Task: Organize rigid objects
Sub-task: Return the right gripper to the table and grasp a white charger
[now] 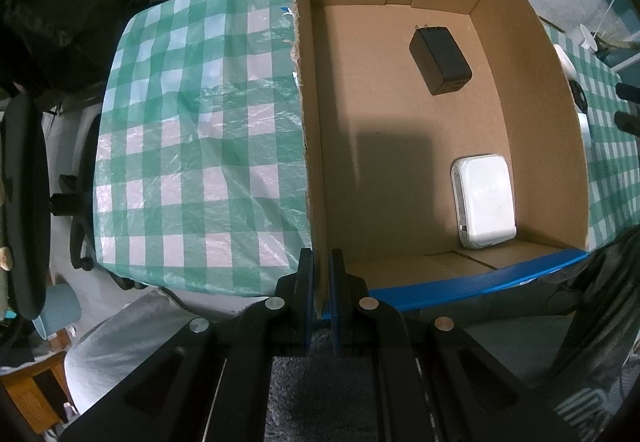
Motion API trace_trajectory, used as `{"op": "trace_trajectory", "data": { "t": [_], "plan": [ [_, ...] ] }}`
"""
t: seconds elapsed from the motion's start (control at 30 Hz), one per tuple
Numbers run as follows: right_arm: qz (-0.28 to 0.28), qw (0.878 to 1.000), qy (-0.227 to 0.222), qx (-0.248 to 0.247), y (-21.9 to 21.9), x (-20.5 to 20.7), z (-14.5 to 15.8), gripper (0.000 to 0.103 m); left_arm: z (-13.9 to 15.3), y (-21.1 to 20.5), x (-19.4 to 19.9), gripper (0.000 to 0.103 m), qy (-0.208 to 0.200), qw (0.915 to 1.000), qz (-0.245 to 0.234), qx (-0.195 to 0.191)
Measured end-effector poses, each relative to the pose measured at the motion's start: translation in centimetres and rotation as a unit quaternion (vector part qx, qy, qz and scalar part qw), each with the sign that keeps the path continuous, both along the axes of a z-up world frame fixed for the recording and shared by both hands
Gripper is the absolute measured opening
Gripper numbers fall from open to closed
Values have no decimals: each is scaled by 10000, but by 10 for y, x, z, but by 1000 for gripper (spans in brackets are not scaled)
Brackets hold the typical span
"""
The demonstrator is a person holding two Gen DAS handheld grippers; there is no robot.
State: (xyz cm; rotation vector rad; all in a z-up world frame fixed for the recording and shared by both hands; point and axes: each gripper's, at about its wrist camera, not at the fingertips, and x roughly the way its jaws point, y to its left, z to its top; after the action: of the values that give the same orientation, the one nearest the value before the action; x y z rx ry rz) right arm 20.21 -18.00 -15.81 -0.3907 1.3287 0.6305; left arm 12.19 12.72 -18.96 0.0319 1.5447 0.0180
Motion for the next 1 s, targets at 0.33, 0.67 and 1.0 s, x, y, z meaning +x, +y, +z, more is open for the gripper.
{"op": "trace_trajectory", "data": {
  "t": [0.33, 0.67, 1.0],
  "plan": [
    [1331, 9878, 3, -809, -9, -9, -55, 73, -1, -3, 0, 7, 22, 10000, -16, 65],
    [2202, 9617, -116, -1626, 7, -21, -96, 73, -1, -2, -1, 7, 45, 10000, -27, 47],
    [1343, 9745, 608, -1694, 6, -5, -116, 55, -1, -1, -1, 7, 46, 10000, -44, 60]
  ]
}}
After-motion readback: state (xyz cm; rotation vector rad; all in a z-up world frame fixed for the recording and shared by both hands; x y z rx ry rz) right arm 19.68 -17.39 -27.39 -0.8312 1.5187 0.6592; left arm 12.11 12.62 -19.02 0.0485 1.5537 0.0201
